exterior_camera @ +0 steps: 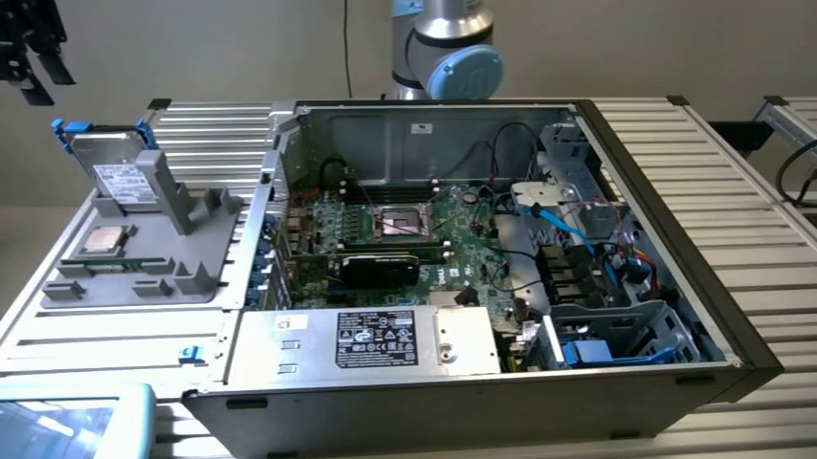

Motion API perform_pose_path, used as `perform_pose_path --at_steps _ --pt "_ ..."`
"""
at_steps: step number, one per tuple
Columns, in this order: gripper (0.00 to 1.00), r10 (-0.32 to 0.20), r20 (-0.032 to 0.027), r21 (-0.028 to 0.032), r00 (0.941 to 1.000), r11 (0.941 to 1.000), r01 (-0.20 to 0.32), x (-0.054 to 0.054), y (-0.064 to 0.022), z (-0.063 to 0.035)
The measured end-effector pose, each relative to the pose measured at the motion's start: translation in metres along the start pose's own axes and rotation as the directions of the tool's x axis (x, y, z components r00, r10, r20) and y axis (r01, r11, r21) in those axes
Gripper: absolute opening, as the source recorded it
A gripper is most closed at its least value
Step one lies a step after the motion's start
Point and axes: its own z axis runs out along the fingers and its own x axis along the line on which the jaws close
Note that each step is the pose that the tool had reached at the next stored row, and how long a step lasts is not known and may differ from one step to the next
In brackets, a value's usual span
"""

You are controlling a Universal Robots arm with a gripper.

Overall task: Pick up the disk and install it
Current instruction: 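Pick up the disk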

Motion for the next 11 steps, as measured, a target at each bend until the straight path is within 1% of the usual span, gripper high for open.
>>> perform_pose_path --at_steps 1,2,11 --pt "0.55 0.000 -0.0017 0.0001 1.0000 1.0000 0.000 0.000 -0.0001 0.0017" --pt "0.55 0.000 -0.0022 0.0002 1.0000 1.0000 0.000 0.000 -0.0002 0.0035" --pt "0.55 0.000 -0.0025 0.0002 1.0000 1.0000 0.000 0.002 -0.0038 0.0198"
